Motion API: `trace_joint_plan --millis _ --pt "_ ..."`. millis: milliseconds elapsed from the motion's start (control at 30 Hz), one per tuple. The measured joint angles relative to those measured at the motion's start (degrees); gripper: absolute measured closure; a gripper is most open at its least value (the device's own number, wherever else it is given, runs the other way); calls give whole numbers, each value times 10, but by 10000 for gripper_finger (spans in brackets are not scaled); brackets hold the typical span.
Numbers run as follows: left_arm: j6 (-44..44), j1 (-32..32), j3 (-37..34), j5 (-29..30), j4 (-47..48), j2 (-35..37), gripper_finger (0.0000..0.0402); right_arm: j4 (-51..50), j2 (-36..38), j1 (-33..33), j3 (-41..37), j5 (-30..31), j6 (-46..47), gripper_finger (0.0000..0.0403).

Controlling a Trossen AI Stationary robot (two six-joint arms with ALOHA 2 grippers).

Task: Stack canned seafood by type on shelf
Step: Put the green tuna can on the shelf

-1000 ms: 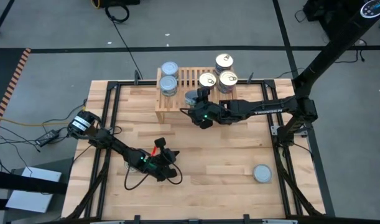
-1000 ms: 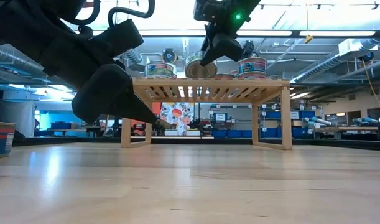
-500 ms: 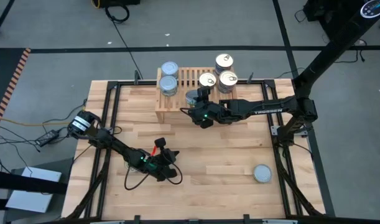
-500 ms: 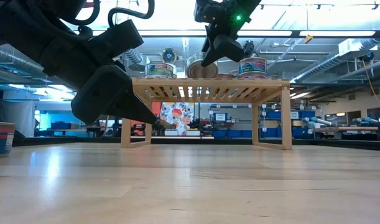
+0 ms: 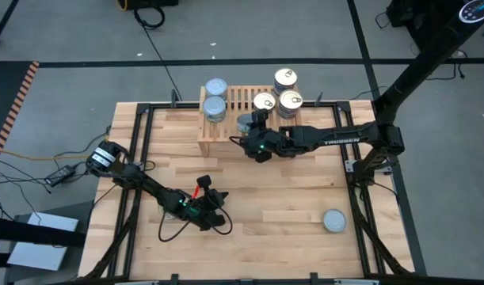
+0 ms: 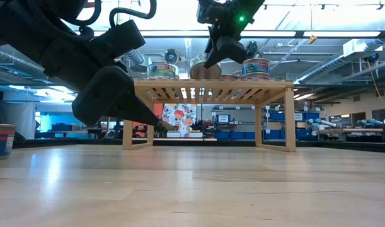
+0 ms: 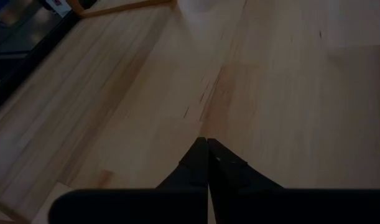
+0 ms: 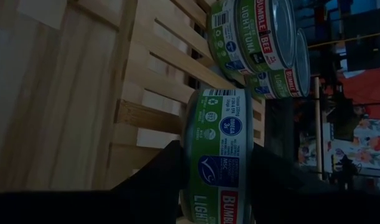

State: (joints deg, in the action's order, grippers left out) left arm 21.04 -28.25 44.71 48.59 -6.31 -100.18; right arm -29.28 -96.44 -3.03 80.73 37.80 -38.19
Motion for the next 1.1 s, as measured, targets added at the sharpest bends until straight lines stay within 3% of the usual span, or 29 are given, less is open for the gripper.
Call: trace_joint_plan --millis 567,1100 --pt "0 0 0 0 0 0 400 0 0 -4 0 -2 -5 253" --pt "0 0 0 0 0 0 400 3 2 -54 0 -70 -6 253"
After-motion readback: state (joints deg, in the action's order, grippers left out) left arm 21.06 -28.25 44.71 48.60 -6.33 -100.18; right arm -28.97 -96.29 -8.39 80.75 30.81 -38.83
